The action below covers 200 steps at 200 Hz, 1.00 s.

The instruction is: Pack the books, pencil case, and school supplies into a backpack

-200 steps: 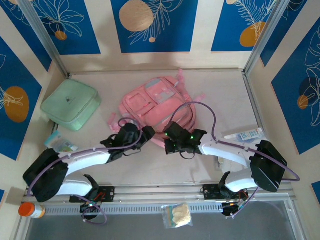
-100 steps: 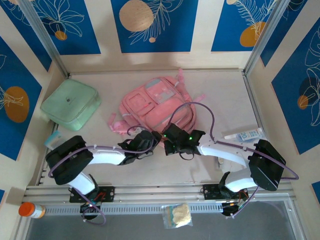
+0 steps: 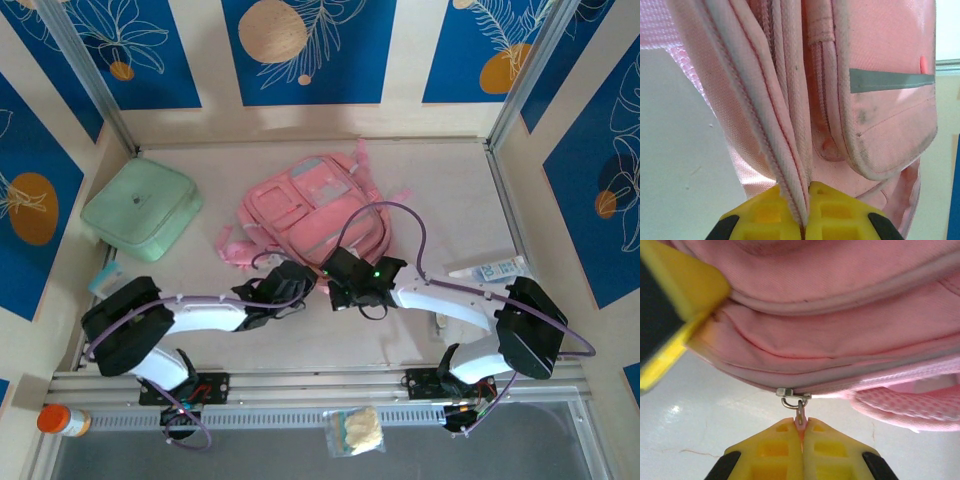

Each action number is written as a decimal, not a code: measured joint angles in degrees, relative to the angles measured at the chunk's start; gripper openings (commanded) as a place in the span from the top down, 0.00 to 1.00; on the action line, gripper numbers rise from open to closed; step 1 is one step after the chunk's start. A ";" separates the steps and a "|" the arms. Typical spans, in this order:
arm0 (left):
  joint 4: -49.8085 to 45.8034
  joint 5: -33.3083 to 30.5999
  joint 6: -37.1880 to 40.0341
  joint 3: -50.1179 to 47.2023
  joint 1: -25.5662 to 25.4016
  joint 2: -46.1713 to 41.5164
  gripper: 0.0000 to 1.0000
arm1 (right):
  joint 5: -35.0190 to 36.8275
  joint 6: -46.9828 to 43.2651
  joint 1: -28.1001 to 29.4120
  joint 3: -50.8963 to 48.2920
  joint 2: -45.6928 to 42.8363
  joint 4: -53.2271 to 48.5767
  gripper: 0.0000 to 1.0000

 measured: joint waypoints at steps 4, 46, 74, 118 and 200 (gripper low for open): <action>-0.72 0.28 0.61 -0.11 0.31 -0.72 1.00 | 0.04 0.17 0.00 0.00 -0.13 -0.28 1.00; -6.58 3.67 5.73 -1.86 3.89 -7.56 1.00 | 0.44 0.57 -2.16 0.00 -3.23 -3.39 1.00; -8.87 7.58 9.33 -4.33 7.15 -12.50 1.00 | 0.37 0.61 -5.01 -0.15 -5.44 -5.60 1.00; -17.90 21.75 22.73 -1.44 18.10 -16.04 1.00 | 0.52 -0.35 -8.48 -2.08 -8.44 -6.73 1.00; -34.07 31.36 44.15 12.07 33.62 -7.30 0.74 | -2.03 1.97 1.79 0.72 0.44 1.40 1.00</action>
